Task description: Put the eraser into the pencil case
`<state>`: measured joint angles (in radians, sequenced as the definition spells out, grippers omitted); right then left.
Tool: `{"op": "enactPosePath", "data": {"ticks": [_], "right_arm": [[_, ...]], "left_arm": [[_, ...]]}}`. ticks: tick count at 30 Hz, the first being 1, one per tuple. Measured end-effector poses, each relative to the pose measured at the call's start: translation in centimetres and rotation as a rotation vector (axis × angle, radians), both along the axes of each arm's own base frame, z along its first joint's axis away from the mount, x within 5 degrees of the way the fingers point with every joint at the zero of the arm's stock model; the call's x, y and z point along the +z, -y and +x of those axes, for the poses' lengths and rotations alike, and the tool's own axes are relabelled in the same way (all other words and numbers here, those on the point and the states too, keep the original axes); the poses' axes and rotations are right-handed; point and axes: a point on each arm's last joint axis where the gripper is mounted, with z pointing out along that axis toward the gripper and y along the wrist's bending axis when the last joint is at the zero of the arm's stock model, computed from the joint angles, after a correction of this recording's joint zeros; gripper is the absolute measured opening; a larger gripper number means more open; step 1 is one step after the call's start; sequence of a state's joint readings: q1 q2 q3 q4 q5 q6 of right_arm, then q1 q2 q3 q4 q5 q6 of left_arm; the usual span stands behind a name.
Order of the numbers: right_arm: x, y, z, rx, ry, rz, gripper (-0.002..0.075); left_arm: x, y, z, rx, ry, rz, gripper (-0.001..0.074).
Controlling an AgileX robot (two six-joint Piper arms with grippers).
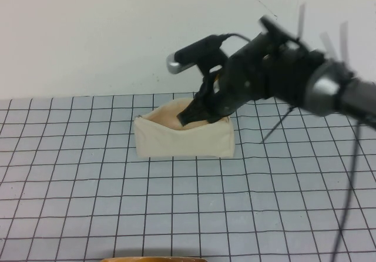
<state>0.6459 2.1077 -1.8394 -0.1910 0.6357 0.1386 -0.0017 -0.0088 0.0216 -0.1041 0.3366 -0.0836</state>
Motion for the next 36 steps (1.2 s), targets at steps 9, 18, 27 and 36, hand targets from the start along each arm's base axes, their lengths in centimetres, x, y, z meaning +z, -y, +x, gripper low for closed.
{"op": "enactPosePath", "data": {"ticks": [9,18,27,36], "right_arm": [[4.9,4.6,-8.5,0.041,0.070,0.094,0.0002],[8.8,11.7,-18.5,0.108,0.159,0.115,-0.0001],[8.1,17.2,-24.0,0.110,0.216,0.021,-0.0001],[5.3,21.2,-28.4,0.122,0.382,0.061,-0.0001]], "left_arm": [[0.0,0.0,0.0,0.000,0.000,0.000,0.0000],[0.0,0.0,0.0,0.000,0.000,0.000,-0.0001],[0.0,0.0,0.0,0.000,0.000,0.000,-0.0001],[0.0,0.0,0.0,0.000,0.000,0.000,-0.0001]]}}
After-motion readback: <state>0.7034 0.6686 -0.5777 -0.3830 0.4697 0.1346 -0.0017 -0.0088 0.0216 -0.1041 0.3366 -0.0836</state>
